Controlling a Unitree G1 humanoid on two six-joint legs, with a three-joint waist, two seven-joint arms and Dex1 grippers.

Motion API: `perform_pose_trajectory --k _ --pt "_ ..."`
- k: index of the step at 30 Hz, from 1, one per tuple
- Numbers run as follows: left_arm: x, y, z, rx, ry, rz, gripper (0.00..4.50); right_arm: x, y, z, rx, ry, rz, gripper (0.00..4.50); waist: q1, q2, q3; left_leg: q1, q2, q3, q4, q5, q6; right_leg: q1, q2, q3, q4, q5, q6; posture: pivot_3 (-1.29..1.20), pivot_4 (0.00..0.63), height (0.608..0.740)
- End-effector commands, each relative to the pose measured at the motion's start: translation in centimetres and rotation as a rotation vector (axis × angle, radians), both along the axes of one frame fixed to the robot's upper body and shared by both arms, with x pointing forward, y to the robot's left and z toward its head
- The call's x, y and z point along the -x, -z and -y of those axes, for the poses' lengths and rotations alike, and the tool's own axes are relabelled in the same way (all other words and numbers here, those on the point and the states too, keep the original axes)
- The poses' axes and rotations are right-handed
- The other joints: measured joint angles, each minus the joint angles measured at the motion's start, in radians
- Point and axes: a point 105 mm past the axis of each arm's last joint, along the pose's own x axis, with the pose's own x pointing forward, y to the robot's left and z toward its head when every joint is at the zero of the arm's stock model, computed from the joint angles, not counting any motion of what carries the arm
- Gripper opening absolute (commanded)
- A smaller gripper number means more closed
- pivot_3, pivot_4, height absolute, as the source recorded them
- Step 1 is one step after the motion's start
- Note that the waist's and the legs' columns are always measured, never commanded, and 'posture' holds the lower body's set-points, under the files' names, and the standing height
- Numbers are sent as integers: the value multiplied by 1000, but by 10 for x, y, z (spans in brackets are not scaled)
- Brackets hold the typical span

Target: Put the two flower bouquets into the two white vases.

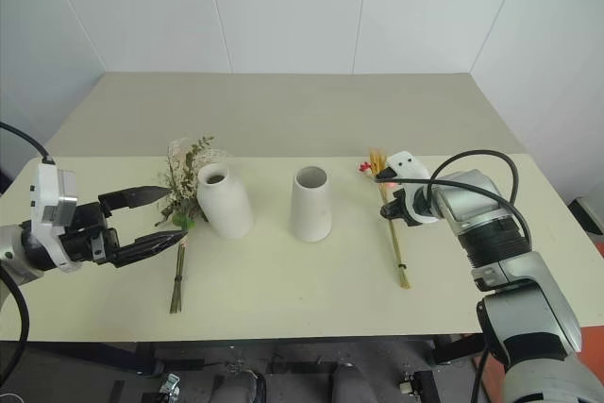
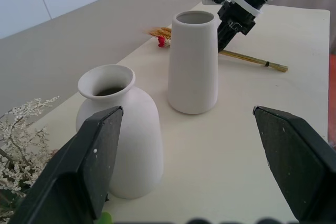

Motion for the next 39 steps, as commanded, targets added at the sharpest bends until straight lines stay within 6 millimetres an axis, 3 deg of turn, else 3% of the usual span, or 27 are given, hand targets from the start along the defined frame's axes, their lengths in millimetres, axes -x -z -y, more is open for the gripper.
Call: perform_pose_trajectory --k 1,6,10,14,18,21,23,27,35,39 --pt "3 -11 2 1 10 49 4309 -5 -24 7 -47 47 128 17 1 0 0 0 0 0 0 0 0 0 0 0 0 0 0 0 150 740" --pt "-2 -13 3 -4 30 52 4309 -5 -44 18 -117 119 238 17 2 0 0 0 0 0 0 0 0 0 0 0 0 0 0 0 150 740" --pt "-6 -15 1 -15 43 51 4309 -4 -119 5 -323 67 611 17 -4 0 0 0 0 0 0 0 0 0 0 0 0 0 0 0 150 740" --pt "-9 -19 1 -9 68 49 4309 28 -212 -28 -706 -68 932 17 -17 2 1 0 1 0 -1 0 0 -1 1 1 2 0 0 0 150 740" --pt "-12 -22 2 -12 86 50 4309 57 -245 -67 -863 -231 1024 17 -17 2 1 0 2 0 -1 0 0 -1 1 0 1 0 0 0 150 740" --pt "-14 -23 2 -17 93 52 4309 65 -251 -88 -929 -276 1030 17 -17 1 0 1 1 0 -1 0 0 0 1 0 1 0 0 0 150 740" --pt "-15 -23 3 -20 95 53 4309 63 -244 -97 -943 -287 1002 17 -15 1 0 1 1 0 -1 0 0 0 0 0 2 1 0 0 150 740" --pt "-15 -24 2 -23 94 56 4309 59 -218 -114 -919 -293 947 17 -14 1 0 0 1 0 -1 0 0 -1 1 0 1 1 -1 0 150 740" --pt "-12 -24 1 -33 85 55 4309 52 -175 -127 -871 -303 858 17 -14 1 1 0 1 0 -1 0 0 -1 1 0 1 1 -1 0 150 740" --pt "-12 -25 0 -39 78 57 4309 60 -158 -129 -835 -335 840 1058 -14 1 1 0 1 0 -1 0 0 -1 1 0 1 1 -1 0 150 740"
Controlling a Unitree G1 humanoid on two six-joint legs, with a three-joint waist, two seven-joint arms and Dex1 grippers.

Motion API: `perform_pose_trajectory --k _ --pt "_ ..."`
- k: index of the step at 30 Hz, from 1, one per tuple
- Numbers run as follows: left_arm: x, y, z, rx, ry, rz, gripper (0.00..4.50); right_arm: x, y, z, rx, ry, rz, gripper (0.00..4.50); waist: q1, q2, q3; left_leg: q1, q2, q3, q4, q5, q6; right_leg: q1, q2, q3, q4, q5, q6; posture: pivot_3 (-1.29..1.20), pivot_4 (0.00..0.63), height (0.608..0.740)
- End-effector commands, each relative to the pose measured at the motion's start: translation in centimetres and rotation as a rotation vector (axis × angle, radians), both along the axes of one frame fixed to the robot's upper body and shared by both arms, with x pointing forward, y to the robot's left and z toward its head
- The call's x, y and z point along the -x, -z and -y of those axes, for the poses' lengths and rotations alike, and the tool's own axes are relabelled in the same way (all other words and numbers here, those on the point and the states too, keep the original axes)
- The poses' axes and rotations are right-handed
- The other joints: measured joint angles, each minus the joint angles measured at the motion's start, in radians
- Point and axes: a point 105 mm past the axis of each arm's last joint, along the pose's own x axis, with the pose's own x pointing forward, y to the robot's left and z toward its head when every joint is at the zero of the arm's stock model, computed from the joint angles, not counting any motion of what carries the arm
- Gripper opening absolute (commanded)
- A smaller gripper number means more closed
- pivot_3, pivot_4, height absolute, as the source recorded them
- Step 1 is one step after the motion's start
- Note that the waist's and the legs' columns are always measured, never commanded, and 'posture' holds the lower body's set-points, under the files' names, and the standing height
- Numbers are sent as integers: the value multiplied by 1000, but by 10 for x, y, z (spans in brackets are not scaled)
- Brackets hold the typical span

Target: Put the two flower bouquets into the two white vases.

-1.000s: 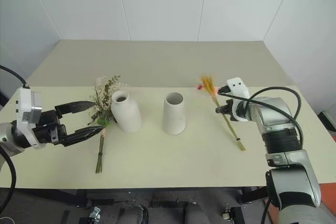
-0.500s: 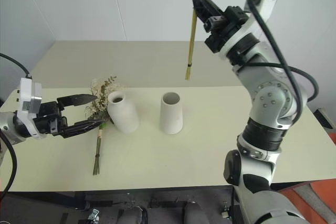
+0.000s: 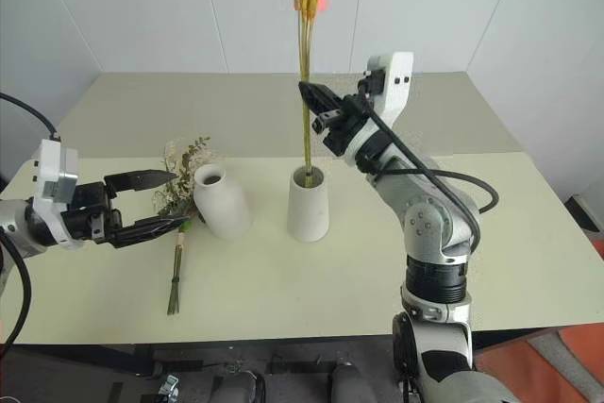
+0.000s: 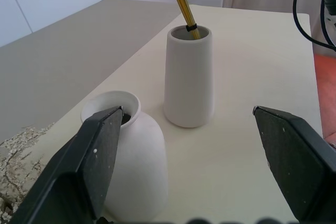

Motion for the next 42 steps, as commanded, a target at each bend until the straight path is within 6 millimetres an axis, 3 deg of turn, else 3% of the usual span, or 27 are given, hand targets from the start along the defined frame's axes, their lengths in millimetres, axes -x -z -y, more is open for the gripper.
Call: perform_pose_trajectory --k 1,4,7,10,13,16,24,27,38,42 --pt "4 -11 -2 -22 -9 49 4309 18 -2 1 29 -23 86 1396 2 0 0 0 0 0 0 0 0 0 0 0 0 0 0 0 150 740" --pt "4 -10 -6 -28 -45 52 4309 31 15 11 103 -52 97 2492 7 0 0 0 0 0 0 0 0 0 0 0 -1 0 0 0 150 740" --pt "-7 -13 -17 -12 -219 29 4309 44 33 30 201 -72 107 3557 15 0 0 0 0 0 0 0 0 1 0 0 -1 0 0 0 150 740" --pt "-18 7 -31 -128 -410 -148 4309 54 40 47 309 -127 102 4479 15 -1 0 1 0 0 0 0 0 1 0 0 -1 0 1 0 150 740" --pt "-20 33 -41 -274 -530 -331 4309 59 37 57 360 -164 113 4479 13 -1 0 2 0 0 0 0 0 2 0 0 -1 -2 4 0 150 740" --pt "-30 46 -40 -305 -620 -464 4309 55 32 64 400 -165 126 4479 13 -1 1 3 0 0 0 0 0 2 1 0 0 -2 4 0 150 740" --pt "-44 82 -22 -439 -731 -607 4309 55 19 62 411 -192 181 4479 15 -1 0 0 -1 0 0 0 0 1 1 1 -1 -1 1 0 150 740" --pt "-47 90 -23 -493 -770 -597 3716 56 17 62 416 -196 189 4500 15 -1 1 0 -1 0 0 0 0 1 1 1 -1 0 1 0 150 740" --pt "-64 67 -59 -411 -988 -530 263 54 19 64 417 -166 176 4500 17 -1 1 0 -1 0 0 0 0 1 0 1 -1 0 1 0 150 740" --pt "-84 30 -80 -216 -1151 -328 108 53 19 64 414 -162 168 4500 20 -2 1 0 -1 0 1 0 0 1 0 0 -1 0 1 0 150 740"
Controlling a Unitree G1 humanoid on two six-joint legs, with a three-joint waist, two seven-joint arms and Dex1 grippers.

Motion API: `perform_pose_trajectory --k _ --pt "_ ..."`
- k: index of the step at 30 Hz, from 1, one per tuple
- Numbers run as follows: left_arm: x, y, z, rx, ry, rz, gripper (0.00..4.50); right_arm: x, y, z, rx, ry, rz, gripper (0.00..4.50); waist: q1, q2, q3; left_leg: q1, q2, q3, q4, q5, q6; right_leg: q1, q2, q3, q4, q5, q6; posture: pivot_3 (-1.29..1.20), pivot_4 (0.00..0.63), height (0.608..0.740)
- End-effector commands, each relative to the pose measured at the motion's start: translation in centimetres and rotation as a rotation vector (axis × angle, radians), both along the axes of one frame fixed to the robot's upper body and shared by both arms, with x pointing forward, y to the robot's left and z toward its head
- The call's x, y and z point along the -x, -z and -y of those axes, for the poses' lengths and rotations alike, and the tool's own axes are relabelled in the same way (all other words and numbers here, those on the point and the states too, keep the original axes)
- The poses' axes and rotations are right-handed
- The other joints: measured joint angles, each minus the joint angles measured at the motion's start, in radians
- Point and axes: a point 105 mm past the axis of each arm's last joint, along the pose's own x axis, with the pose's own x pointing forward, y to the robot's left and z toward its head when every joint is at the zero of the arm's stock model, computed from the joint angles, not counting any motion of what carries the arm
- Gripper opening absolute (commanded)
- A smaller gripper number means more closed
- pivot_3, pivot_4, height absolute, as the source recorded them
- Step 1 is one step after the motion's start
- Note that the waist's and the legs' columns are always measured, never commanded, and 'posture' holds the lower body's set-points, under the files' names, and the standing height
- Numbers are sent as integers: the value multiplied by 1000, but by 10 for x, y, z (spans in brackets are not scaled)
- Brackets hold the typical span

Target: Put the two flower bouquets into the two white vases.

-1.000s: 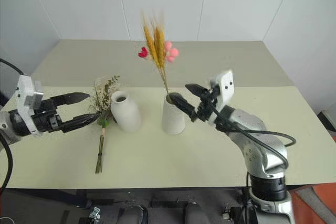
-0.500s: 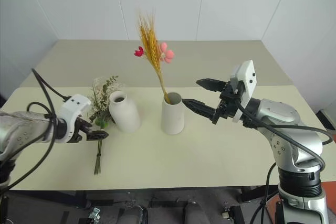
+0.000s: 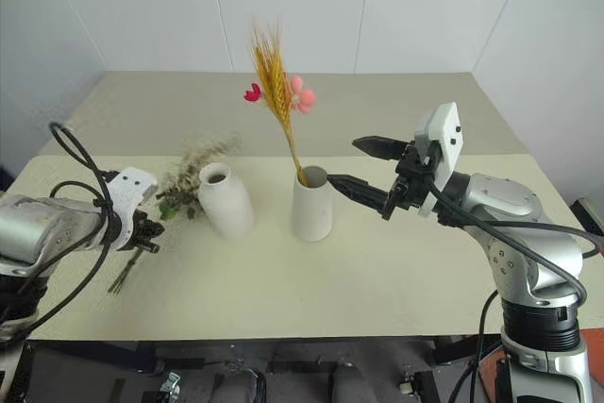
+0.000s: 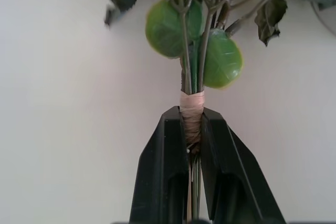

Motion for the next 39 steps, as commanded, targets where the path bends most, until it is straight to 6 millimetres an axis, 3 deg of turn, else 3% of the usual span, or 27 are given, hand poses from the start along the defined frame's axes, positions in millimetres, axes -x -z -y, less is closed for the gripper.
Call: perform_pose_trajectory --k 1,5,7,13,16,25,39 --pt "-20 -58 -20 37 -108 352 108 4 -11 1 -3 3 50 4500 2 0 0 0 0 0 0 0 0 0 0 0 0 0 0 0 150 740" --pt "-21 -140 10 270 85 904 108 3 -12 1 -2 7 52 4500 14 0 0 -2 -1 0 0 0 0 0 -2 -1 -1 1 0 0 150 740" --pt "-12 -166 23 453 170 1029 108 2 -12 1 -3 13 54 4500 21 -1 0 -2 -2 0 1 0 0 0 -3 -1 -1 1 0 0 150 740" --pt "-5 -193 59 679 448 1060 108 2 -12 2 -14 31 56 4500 23 -1 0 -1 -2 0 1 0 0 1 -3 -1 -1 1 1 0 150 740" --pt "-10 -194 77 702 532 1035 108 4 -12 1 -18 36 58 4500 23 -1 0 0 -2 0 1 0 0 1 -3 -1 -1 1 1 0 150 740" --pt "-19 -168 111 718 650 931 108 9 -10 5 -39 80 60 4500 20 -1 0 -1 -2 0 1 0 0 1 -2 0 -1 1 1 0 150 740" --pt "-16 -146 115 648 686 870 108 13 -6 8 -55 114 48 4500 19 -1 0 0 -2 0 1 0 0 1 -2 0 -1 1 1 0 150 740"
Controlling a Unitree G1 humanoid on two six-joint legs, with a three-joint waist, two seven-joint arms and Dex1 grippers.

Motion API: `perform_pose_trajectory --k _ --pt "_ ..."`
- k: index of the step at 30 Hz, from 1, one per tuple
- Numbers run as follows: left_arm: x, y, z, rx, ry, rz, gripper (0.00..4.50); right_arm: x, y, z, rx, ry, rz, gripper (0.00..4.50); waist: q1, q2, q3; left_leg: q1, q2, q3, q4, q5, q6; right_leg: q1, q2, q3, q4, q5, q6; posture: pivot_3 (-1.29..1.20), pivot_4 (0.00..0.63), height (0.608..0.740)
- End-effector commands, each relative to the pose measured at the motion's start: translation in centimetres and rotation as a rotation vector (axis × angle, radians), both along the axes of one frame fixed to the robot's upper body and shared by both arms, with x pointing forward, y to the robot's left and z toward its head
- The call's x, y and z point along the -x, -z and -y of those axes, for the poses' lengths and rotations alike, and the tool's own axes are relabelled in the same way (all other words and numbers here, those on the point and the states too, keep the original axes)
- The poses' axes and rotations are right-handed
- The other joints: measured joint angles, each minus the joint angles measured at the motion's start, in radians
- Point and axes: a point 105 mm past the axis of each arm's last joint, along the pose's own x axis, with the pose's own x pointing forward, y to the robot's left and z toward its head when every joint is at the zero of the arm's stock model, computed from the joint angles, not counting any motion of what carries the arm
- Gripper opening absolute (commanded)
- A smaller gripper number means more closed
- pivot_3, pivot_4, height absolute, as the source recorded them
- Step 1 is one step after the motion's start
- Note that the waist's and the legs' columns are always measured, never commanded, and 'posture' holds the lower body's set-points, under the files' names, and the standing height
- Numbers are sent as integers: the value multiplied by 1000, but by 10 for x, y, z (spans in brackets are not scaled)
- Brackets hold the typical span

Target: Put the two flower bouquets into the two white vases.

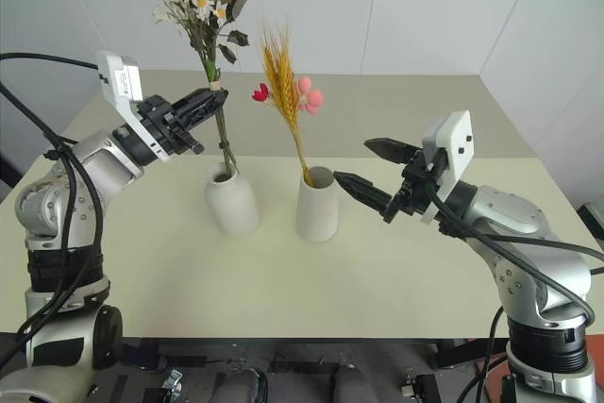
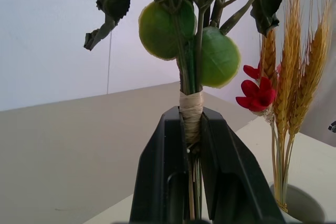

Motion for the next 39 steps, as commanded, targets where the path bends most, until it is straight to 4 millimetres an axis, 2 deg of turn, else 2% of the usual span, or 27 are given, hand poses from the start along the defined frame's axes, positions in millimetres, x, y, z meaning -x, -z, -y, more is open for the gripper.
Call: perform_pose_trajectory --k 1,3,14,21,28,39 --pt "6 -8 -1 -22 -12 53 108 7 -12 0 -11 -3 51 4500 -1 0 0 0 0 0 0 0 0 0 0 0 0 0 0 0 150 740" --pt "7 -7 -1 -19 -16 53 108 7 -12 0 -11 -4 50 4500 -1 0 0 0 0 0 0 0 0 0 0 0 0 0 0 0 150 740" --pt "3 -34 -6 61 -76 144 108 6 -13 -1 -16 1 55 4500 2 0 0 0 0 0 0 0 0 0 0 0 0 0 0 0 150 740" --pt "8 -36 -8 55 -63 151 108 6 -12 1 -19 7 55 4500 1 0 0 0 0 0 0 0 0 0 0 0 0 0 0 0 150 740" --pt "17 -25 -8 15 -23 120 108 5 -11 0 -20 5 49 4500 1 0 0 0 0 0 0 0 0 0 0 0 0 0 0 0 150 740" --pt "10 -1 -3 0 -44 56 108 4 -11 1 -16 5 43 4500 2 0 0 0 0 0 0 0 0 0 0 0 0 0 0 0 150 740"
